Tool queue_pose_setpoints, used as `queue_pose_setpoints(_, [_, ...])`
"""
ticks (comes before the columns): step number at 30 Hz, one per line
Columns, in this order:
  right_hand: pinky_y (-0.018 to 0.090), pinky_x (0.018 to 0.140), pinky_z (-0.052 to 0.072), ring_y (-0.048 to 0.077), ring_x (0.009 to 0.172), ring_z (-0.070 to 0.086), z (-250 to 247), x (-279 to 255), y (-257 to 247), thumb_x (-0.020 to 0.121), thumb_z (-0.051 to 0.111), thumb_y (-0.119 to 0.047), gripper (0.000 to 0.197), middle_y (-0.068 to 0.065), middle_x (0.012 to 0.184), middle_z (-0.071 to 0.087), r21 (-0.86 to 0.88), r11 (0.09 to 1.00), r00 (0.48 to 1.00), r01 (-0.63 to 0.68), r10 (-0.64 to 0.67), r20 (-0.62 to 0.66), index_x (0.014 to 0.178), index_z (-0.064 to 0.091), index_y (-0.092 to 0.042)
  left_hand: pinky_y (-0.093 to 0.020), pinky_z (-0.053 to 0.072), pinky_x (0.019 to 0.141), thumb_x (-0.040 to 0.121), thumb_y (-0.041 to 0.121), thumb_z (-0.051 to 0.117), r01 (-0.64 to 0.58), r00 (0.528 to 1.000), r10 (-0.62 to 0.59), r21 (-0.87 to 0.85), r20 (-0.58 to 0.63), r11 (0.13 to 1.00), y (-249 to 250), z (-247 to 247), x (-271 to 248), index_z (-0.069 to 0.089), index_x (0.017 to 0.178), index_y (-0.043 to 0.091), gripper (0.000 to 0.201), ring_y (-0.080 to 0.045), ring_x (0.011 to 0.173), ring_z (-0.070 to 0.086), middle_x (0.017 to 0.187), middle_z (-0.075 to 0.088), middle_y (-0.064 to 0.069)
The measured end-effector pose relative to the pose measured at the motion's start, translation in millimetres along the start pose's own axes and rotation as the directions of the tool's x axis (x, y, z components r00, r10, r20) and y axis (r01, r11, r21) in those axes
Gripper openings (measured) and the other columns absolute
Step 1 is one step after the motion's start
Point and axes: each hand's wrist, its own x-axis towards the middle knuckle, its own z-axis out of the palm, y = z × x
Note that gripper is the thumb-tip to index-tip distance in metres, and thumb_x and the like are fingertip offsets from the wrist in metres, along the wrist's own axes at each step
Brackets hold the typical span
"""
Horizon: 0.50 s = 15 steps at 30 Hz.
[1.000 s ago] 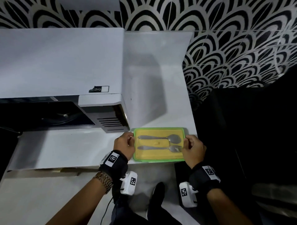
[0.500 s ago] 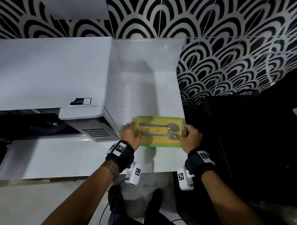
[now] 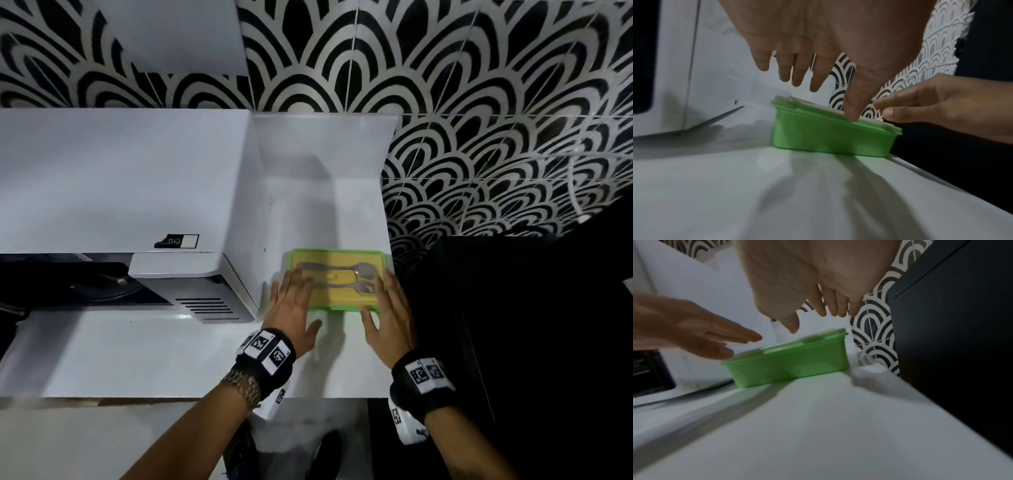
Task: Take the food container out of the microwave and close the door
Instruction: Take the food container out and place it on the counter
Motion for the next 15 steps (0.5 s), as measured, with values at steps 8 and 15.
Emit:
queue_pose_setpoints(8, [0.047,0.113,0.028,0.031,0.145,0.027,18.5,-41.2,-3.2,0.089,0.043,-0.029,0.064,0.019,0.156,0.029,-0.117,0.993,0.997,0.018,-0.010,0.073,0.144,0.036,0.002,-0.040,-0.017,0.115,0.087,0.046,0.051,-0.042,0.988,0.030,0.080,0.151,0.996,1.6,21.1,-34.1,-0.009,0.152,0.016,0.093,-0.027,0.146,-0.022,0.159,-0.021,-0.012])
queue_pose_setpoints(15, [0.052,0.115,0.028,0.030,0.146,0.025,17.6,-4.1,-7.6,0.084,0.048,-0.025,0.068,0.018,0.157,0.028,-0.173,0.985,0.989,-0.014,0.039,0.142,0.146,0.034,0.002,-0.042,-0.015,0.116,0.086,0.047,0.053,0.005,0.983,-0.024,0.102,0.181,0.995,5.6,14.4,-12.3,-0.008,0.152,0.017,0.095,-0.028,0.147,-0.020,0.159,-0.020,-0.013])
